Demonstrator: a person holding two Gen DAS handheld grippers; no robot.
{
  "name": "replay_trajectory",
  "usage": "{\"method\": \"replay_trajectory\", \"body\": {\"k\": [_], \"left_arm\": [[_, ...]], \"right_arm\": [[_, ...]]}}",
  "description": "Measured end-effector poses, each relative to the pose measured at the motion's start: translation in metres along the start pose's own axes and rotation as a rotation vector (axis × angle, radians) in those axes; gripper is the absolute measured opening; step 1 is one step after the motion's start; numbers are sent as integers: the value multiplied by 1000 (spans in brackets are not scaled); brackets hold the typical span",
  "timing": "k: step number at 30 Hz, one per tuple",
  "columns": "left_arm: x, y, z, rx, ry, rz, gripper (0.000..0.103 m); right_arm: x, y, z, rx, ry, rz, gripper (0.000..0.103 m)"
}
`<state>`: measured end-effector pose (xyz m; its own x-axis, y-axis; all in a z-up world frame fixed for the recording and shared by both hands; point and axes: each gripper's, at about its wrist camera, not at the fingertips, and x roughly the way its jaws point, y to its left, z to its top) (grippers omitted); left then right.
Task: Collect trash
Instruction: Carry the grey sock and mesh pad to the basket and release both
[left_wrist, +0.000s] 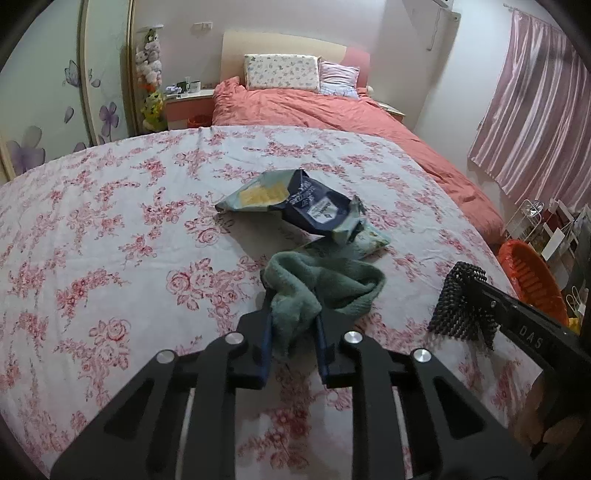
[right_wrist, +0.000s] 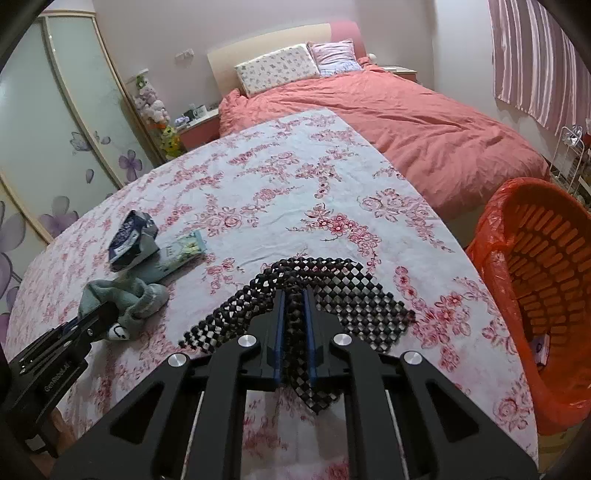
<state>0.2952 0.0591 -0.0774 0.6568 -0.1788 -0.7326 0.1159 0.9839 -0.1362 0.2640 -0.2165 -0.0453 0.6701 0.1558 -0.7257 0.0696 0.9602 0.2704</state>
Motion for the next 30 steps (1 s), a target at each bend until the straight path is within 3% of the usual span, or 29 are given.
{"method": "replay_trajectory", "body": {"k": [12,20,30], "left_arm": [[-47,-20,-1,7,-75,-51,18],[-71,-82,4,78,-115,-160,18],[-63,-174,10,164,-99,-313,18]], "right_arm": [[-59,-22,3,48,-116,36,9],[-102,-61,8,118,-229,-3,9],[-131,-132,11,233,-334,-126,9]]}}
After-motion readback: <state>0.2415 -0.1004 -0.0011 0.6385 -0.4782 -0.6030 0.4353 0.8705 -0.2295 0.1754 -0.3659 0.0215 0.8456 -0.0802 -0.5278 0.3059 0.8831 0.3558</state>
